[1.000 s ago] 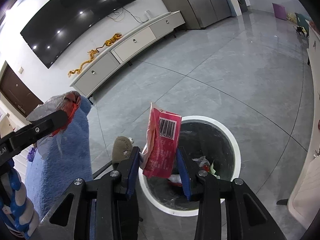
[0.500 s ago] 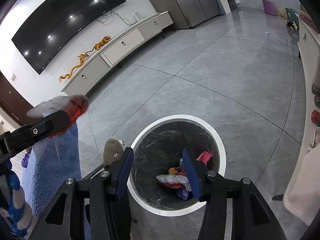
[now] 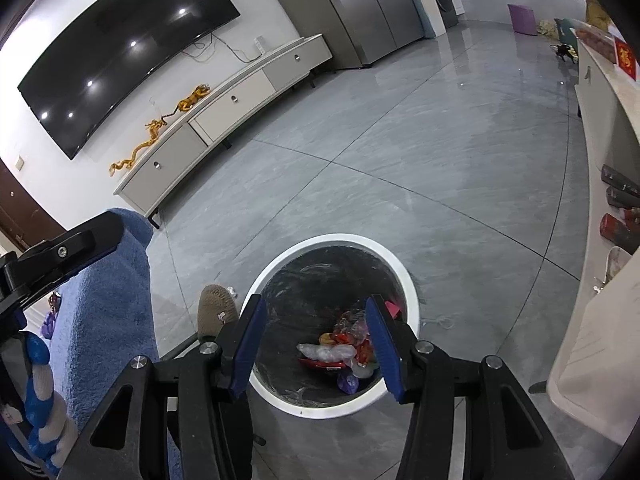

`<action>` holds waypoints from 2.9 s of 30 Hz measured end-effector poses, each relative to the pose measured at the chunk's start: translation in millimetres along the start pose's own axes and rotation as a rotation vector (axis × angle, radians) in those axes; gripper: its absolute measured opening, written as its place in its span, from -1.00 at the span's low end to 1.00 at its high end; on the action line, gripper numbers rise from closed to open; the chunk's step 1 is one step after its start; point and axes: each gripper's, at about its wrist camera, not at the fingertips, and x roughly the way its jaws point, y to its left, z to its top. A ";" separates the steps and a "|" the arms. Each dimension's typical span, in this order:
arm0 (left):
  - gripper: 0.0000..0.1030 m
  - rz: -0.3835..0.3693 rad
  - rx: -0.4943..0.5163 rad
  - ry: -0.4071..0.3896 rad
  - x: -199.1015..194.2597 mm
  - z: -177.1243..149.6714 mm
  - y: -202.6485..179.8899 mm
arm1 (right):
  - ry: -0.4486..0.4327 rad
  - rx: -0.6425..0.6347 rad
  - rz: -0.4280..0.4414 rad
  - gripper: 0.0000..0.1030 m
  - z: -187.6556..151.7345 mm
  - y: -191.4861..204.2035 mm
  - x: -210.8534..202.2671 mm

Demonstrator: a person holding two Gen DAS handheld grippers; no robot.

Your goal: Collect trash

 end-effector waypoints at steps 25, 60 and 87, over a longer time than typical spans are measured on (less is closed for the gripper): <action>0.07 0.185 -0.009 -0.187 -149.1 -41.0 50.7 | -0.086 -0.158 0.032 0.00 -7.0 84.4 -45.5; 0.07 0.430 -0.248 -0.374 -292.3 -115.7 154.8 | -0.101 -0.468 0.126 0.13 -39.0 235.4 -69.5; 0.08 0.405 -0.464 -0.262 -273.0 -160.1 286.0 | 0.049 -0.596 0.240 0.15 -55.1 329.2 19.0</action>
